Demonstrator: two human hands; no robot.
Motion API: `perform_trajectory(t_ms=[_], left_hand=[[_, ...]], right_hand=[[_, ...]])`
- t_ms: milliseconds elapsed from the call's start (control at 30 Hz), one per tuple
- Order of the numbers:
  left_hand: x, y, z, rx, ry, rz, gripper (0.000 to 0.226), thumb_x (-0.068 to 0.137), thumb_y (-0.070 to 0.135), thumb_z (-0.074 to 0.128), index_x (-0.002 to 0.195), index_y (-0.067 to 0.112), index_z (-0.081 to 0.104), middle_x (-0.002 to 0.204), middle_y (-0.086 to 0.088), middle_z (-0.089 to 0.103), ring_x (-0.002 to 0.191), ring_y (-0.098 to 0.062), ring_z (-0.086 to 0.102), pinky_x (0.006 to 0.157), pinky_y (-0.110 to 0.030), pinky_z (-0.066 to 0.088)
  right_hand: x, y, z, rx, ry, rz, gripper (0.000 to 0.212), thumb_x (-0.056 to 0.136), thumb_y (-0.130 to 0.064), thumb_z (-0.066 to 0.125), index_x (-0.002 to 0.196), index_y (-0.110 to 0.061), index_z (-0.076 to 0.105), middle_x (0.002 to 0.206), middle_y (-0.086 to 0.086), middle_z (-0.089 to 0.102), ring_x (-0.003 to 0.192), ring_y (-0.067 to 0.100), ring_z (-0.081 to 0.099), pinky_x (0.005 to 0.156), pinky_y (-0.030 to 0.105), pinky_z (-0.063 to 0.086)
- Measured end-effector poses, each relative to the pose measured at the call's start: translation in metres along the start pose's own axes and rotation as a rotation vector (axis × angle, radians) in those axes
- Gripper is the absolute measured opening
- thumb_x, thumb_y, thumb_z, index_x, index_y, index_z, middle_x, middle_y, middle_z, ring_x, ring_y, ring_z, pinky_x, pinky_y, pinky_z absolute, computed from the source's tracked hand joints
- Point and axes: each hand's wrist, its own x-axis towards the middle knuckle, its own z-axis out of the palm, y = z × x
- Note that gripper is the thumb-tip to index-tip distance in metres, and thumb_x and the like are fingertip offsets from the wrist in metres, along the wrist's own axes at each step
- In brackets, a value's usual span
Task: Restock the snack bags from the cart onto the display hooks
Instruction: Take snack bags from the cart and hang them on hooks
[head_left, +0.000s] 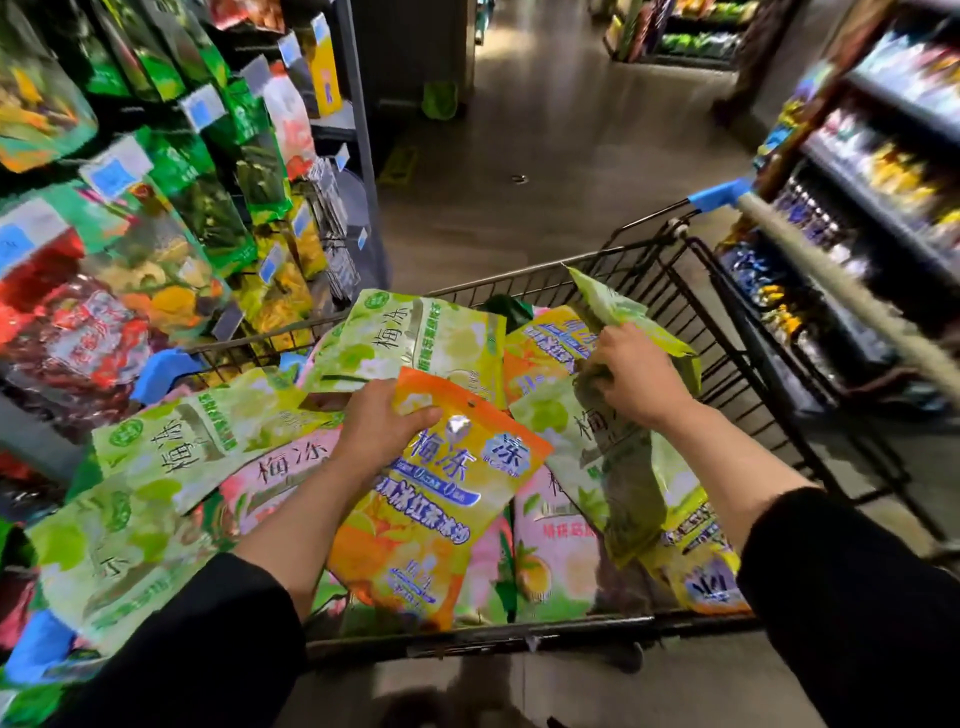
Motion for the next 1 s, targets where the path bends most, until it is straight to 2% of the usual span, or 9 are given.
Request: perform_trajectory(t_ms=[133,200,233,333,467,633,800,933,1000], left_hand=[[-0.004,0.002,-0.007,-0.003,0.003,0.037,0.027,0.079,0.024,0.078,0.095,0.004,0.069,0.083,-0.005,0.068,0.076,-0.021,0.06,0.066,-0.03,0.043],[-0.01,0.005,-0.014,-0.017,0.037,0.036,0.02,0.081,0.021,0.076,0.08,0.006,0.064,0.062,0.005,0.057,0.057,-0.011,0.05,0.055,-0.025,0.038],[-0.014,0.007,-0.018,-0.034,0.064,0.036,0.023,0.082,0.02,0.075,0.069,0.011,0.058,0.054,0.011,0.048,0.05,-0.006,0.042,0.049,-0.022,0.033],[-0.027,0.013,-0.033,-0.156,0.159,-0.002,0.04,0.083,0.016,0.073,0.061,0.019,0.041,0.05,0.011,0.036,0.046,-0.005,0.032,0.05,-0.027,0.026],[-0.047,0.027,-0.061,-0.264,0.322,0.012,0.015,0.082,0.014,0.074,0.073,0.009,0.064,0.066,-0.001,0.064,0.058,-0.011,0.054,0.062,-0.028,0.043],[-0.09,0.043,-0.108,-0.33,0.679,0.021,0.024,0.081,0.01,0.075,0.068,0.025,0.062,0.055,0.026,0.062,0.053,0.007,0.055,0.062,-0.022,0.049],[-0.166,0.043,-0.155,-0.479,1.044,-0.041,0.017,0.072,0.017,0.081,0.064,0.02,0.066,0.06,0.017,0.068,0.063,-0.012,0.061,0.074,-0.039,0.054],[-0.245,0.043,-0.189,-0.476,1.227,-0.041,0.021,0.074,0.016,0.078,0.063,0.032,0.071,0.062,0.015,0.069,0.069,-0.016,0.061,0.077,-0.048,0.055],[-0.288,0.043,-0.205,-0.428,1.314,-0.033,0.022,0.08,0.011,0.075,0.064,0.024,0.067,0.059,0.018,0.067,0.063,-0.008,0.06,0.074,-0.042,0.054]], right_hand=[[0.001,0.004,-0.01,-0.032,0.013,-0.104,0.005,0.08,-0.014,0.067,0.085,-0.013,0.069,0.096,0.005,0.066,0.102,0.028,0.056,0.093,0.037,0.03],[0.0,-0.004,-0.023,-0.05,0.017,-0.16,0.006,0.085,-0.016,0.063,0.082,-0.012,0.061,0.081,0.004,0.066,0.091,0.028,0.06,0.102,0.035,0.026],[-0.001,-0.009,-0.032,-0.045,0.018,-0.192,0.009,0.087,-0.017,0.062,0.081,-0.011,0.058,0.075,0.006,0.063,0.085,0.032,0.059,0.102,0.038,0.033],[-0.006,-0.027,-0.067,-0.055,0.039,-0.232,0.009,0.089,-0.018,0.061,0.088,-0.009,0.063,0.082,0.016,0.066,0.086,0.039,0.06,0.074,0.04,0.045],[-0.002,-0.048,-0.107,-0.02,0.162,-0.371,0.01,0.085,-0.02,0.067,0.09,-0.013,0.073,0.086,0.014,0.072,0.085,0.039,0.065,0.073,0.039,0.048],[0.021,-0.086,-0.128,0.218,0.219,-0.568,0.01,0.081,-0.018,0.071,0.08,-0.008,0.073,0.075,0.012,0.071,0.072,0.031,0.067,0.066,0.043,0.052],[0.02,-0.154,-0.138,0.662,0.183,-0.652,0.005,0.082,-0.011,0.074,0.079,-0.007,0.075,0.062,-0.006,0.063,0.054,-0.007,0.049,0.063,0.026,0.045],[-0.002,-0.227,-0.149,0.93,0.104,-0.7,0.006,0.082,-0.007,0.073,0.082,0.0,0.074,0.076,0.015,0.072,0.06,0.002,0.057,0.066,0.033,0.051],[-0.021,-0.267,-0.158,0.976,0.099,-0.771,0.006,0.081,-0.004,0.073,0.086,0.001,0.073,0.075,0.006,0.07,0.055,-0.007,0.055,0.063,0.017,0.049]])
